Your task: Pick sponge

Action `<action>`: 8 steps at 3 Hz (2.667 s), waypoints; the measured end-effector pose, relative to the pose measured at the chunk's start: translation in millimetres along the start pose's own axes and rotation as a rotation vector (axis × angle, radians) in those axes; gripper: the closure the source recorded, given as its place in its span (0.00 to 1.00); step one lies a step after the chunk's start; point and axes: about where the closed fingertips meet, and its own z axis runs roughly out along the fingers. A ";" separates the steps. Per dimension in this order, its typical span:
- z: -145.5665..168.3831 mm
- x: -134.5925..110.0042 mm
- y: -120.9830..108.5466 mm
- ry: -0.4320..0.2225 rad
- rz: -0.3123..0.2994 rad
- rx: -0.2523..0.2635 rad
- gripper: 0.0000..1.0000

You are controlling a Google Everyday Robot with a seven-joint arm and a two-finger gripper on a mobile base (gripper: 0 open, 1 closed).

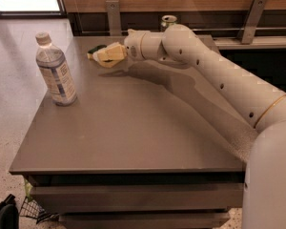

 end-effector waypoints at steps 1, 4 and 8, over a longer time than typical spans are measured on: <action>14.9 13.0 1.8 0.014 0.015 -0.011 0.00; 42.6 47.3 35.7 0.063 0.030 -0.022 0.26; 46.3 46.6 41.3 0.054 0.031 -0.043 1.00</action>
Offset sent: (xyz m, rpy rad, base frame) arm -0.0013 0.0126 -0.0370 -0.0328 0.0514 -0.0163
